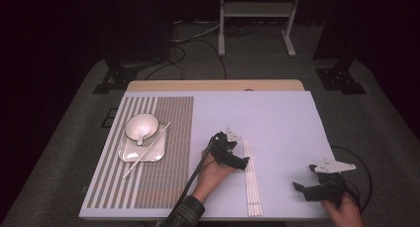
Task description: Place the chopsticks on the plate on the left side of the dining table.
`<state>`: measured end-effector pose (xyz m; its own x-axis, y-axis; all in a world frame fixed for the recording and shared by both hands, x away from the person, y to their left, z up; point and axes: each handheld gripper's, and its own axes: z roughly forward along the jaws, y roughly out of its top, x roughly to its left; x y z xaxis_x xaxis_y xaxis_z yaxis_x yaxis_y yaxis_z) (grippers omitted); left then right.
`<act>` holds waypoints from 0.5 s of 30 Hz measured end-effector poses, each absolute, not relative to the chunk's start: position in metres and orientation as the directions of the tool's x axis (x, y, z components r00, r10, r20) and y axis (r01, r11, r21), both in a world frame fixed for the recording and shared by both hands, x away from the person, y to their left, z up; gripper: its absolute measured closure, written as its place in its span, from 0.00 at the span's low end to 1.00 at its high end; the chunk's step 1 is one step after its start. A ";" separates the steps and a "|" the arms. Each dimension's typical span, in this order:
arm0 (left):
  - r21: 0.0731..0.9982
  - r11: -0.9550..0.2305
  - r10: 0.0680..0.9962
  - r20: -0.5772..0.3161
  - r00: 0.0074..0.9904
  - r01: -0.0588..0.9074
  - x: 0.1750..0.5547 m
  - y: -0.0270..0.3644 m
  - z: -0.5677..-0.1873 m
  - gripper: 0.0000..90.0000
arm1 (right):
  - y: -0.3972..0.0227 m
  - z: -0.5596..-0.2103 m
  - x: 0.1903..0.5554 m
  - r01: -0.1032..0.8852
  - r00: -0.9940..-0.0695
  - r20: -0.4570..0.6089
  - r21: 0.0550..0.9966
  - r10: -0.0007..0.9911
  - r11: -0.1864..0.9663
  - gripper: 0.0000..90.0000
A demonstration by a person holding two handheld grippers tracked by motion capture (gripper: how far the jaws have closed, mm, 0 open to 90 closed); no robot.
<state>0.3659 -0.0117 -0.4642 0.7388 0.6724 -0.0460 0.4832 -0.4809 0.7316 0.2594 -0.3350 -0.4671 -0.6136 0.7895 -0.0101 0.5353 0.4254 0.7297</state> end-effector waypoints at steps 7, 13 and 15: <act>0.726 -0.484 0.681 -0.037 0.731 0.488 0.365 -0.008 -0.464 0.00 | -0.335 -0.467 0.259 0.535 -0.614 -0.010 0.730 0.790 0.426 0.09; 0.726 -0.484 0.685 -0.031 0.728 0.487 0.365 -0.005 -0.464 0.00 | -0.335 -0.467 0.259 0.535 -0.614 -0.010 0.730 0.789 0.426 0.09; 0.724 -0.479 0.686 -0.044 0.726 0.496 0.365 -0.005 -0.463 0.00 | -0.335 -0.467 0.259 0.535 -0.614 -0.011 0.730 0.789 0.426 0.09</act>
<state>0.3647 -0.0045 -0.4634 0.7263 0.6860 -0.0437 0.4962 -0.4792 0.7240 0.2593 -0.3351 -0.4671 -0.6138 0.7894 -0.0105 0.5351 0.4259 0.7296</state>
